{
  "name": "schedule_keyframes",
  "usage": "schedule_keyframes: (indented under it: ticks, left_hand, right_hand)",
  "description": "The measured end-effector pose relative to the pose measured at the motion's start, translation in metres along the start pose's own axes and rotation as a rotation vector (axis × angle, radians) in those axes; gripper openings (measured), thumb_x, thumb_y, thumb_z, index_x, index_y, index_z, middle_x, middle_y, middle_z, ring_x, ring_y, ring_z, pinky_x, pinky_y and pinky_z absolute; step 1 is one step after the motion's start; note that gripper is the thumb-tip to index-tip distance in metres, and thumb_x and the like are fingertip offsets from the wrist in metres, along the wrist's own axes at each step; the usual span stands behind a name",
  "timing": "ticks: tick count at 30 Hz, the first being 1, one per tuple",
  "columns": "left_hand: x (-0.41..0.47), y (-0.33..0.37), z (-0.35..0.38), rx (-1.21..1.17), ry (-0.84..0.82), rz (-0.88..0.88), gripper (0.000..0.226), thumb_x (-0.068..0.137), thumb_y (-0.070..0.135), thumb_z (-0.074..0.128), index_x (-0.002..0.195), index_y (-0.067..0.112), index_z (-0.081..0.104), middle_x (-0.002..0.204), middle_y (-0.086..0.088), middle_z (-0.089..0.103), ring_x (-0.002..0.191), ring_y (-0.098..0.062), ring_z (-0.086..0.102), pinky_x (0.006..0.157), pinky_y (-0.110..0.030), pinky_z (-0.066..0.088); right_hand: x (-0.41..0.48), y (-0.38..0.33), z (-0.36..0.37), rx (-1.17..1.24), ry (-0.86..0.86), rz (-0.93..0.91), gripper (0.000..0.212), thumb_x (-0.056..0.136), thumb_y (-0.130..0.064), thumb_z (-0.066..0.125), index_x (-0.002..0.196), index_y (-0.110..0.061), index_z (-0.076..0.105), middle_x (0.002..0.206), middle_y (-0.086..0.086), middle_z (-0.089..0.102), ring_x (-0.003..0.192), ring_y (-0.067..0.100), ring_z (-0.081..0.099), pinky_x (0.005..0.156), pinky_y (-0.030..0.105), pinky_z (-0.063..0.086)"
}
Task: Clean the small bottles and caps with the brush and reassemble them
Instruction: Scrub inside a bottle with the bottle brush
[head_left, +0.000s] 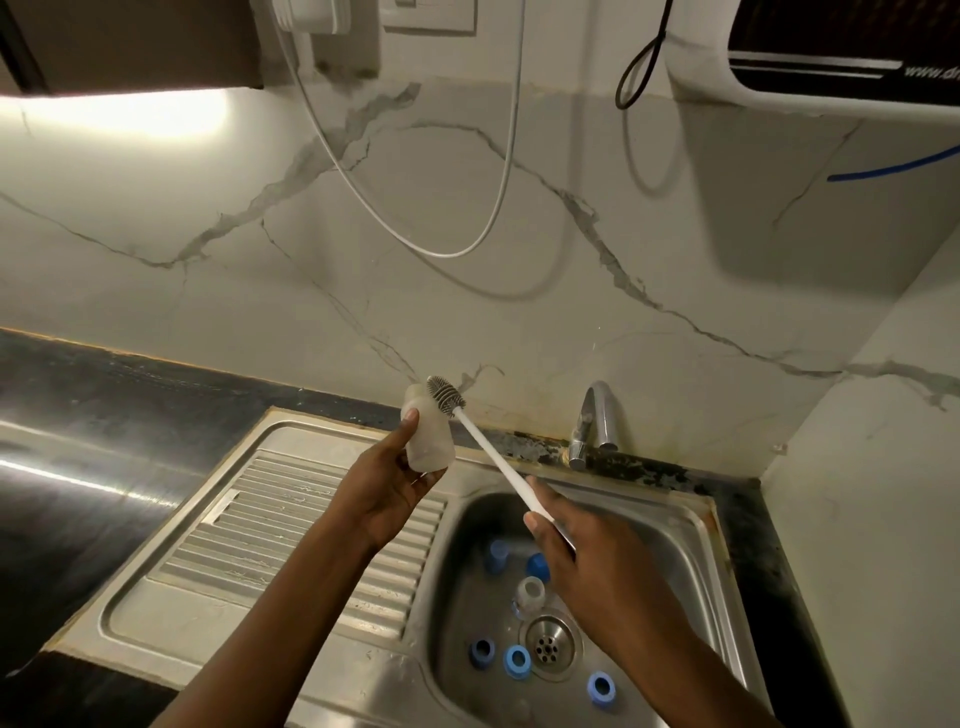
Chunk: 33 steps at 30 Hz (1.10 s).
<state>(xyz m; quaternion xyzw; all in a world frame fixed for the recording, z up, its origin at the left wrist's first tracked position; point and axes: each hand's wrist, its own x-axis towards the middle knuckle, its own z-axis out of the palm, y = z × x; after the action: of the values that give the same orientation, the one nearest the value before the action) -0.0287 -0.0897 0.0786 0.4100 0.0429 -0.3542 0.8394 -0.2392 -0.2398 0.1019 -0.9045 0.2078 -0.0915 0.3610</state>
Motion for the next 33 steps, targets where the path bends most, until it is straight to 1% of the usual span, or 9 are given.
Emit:
schedule_keyframes:
  ticks: [6, 9, 11, 13, 17, 23, 27, 30, 33]
  left_hand:
    - [0.010, 0.015, -0.005, -0.126, 0.049, 0.086, 0.043, 0.098, 0.027, 0.068, 0.133, 0.001, 0.061, 0.117, -0.022, 0.075, 0.095, -0.029, 0.078, 0.081, -0.038, 0.066]
    - [0.014, 0.019, -0.011, -0.190, 0.054, 0.083, 0.044, 0.100, 0.026, 0.067, 0.136, 0.002, 0.060, 0.124, -0.026, 0.072, 0.098, -0.033, 0.078, 0.083, -0.043, 0.066]
    - [0.014, 0.016, -0.011, -0.193, 0.044, 0.075, 0.048, 0.099, 0.026, 0.067, 0.140, 0.003, 0.058, 0.128, -0.027, 0.070, 0.103, -0.035, 0.077, 0.086, -0.046, 0.065]
    - [0.012, 0.013, -0.009, -0.212, 0.016, 0.069, 0.051, 0.099, 0.026, 0.066, 0.143, 0.003, 0.056, 0.130, -0.026, 0.070, 0.106, -0.035, 0.076, 0.089, -0.047, 0.063]
    - [0.007, 0.005, -0.002, -0.276, -0.032, 0.038, 0.052, 0.100, 0.023, 0.065, 0.145, 0.000, 0.053, 0.130, -0.030, 0.068, 0.105, -0.037, 0.076, 0.092, -0.047, 0.062]
    - [0.000, -0.004, 0.001, -0.279, -0.087, -0.008, 0.045, 0.106, 0.025, 0.059, 0.142, 0.000, 0.053, 0.133, -0.033, 0.065, 0.110, -0.043, 0.073, 0.090, -0.047, 0.063]
    - [0.005, -0.002, -0.006, -0.072, -0.010, 0.018, 0.059, 0.093, 0.034, 0.073, 0.141, 0.004, 0.057, 0.133, -0.026, 0.066, 0.115, -0.038, 0.070, 0.094, -0.046, 0.062]
    - [0.006, -0.002, -0.005, 0.059, 0.016, 0.033, 0.065, 0.084, 0.033, 0.080, 0.138, 0.003, 0.061, 0.131, -0.023, 0.067, 0.113, -0.033, 0.070, 0.094, -0.042, 0.063]
    - [0.007, 0.001, -0.004, 0.001, 0.046, 0.042, 0.055, 0.085, 0.024, 0.078, 0.131, -0.002, 0.063, 0.131, -0.025, 0.067, 0.122, -0.039, 0.067, 0.094, -0.048, 0.061]
  right_hand:
    - [-0.017, 0.009, 0.009, -0.043, -0.064, 0.001, 0.053, 0.101, -0.059, 0.038, 0.154, -0.054, 0.032, 0.086, -0.010, 0.068, 0.079, 0.002, 0.068, 0.076, 0.018, 0.057]
    - [-0.024, 0.013, 0.011, -0.034, -0.088, -0.002, 0.066, 0.089, -0.072, 0.024, 0.152, -0.056, 0.032, 0.101, -0.007, 0.072, 0.088, 0.002, 0.068, 0.087, 0.019, 0.055]
    - [-0.025, 0.013, 0.010, -0.042, -0.088, -0.008, 0.070, 0.082, -0.078, 0.017, 0.148, -0.061, 0.030, 0.093, -0.006, 0.071, 0.088, 0.002, 0.068, 0.085, 0.022, 0.057]
    - [-0.023, 0.011, 0.009, -0.049, -0.054, -0.015, 0.058, 0.088, -0.074, 0.023, 0.145, -0.063, 0.028, 0.081, -0.007, 0.066, 0.081, 0.003, 0.068, 0.078, 0.023, 0.059]
    - [-0.010, 0.000, 0.007, -0.048, -0.019, 0.008, 0.053, 0.103, -0.056, 0.040, 0.155, -0.049, 0.034, 0.088, -0.013, 0.066, 0.076, 0.002, 0.067, 0.069, 0.017, 0.057]
    - [0.007, -0.015, 0.003, -0.065, 0.044, -0.032, 0.052, 0.105, -0.053, 0.044, 0.156, -0.043, 0.038, 0.092, -0.011, 0.070, 0.069, 0.003, 0.066, 0.059, 0.015, 0.055]
    - [0.011, -0.015, 0.004, -0.095, 0.036, -0.024, 0.052, 0.106, -0.053, 0.045, 0.156, -0.042, 0.037, 0.099, -0.007, 0.073, 0.071, 0.004, 0.068, 0.063, 0.020, 0.059]
    - [0.010, -0.015, 0.004, -0.081, 0.028, -0.027, 0.053, 0.105, -0.051, 0.045, 0.157, -0.042, 0.036, 0.101, -0.010, 0.072, 0.070, 0.001, 0.065, 0.058, 0.013, 0.052]
    - [0.003, -0.008, 0.006, -0.027, 0.003, -0.024, 0.053, 0.104, -0.051, 0.046, 0.156, -0.042, 0.038, 0.114, -0.008, 0.071, 0.081, -0.002, 0.064, 0.073, 0.013, 0.056]
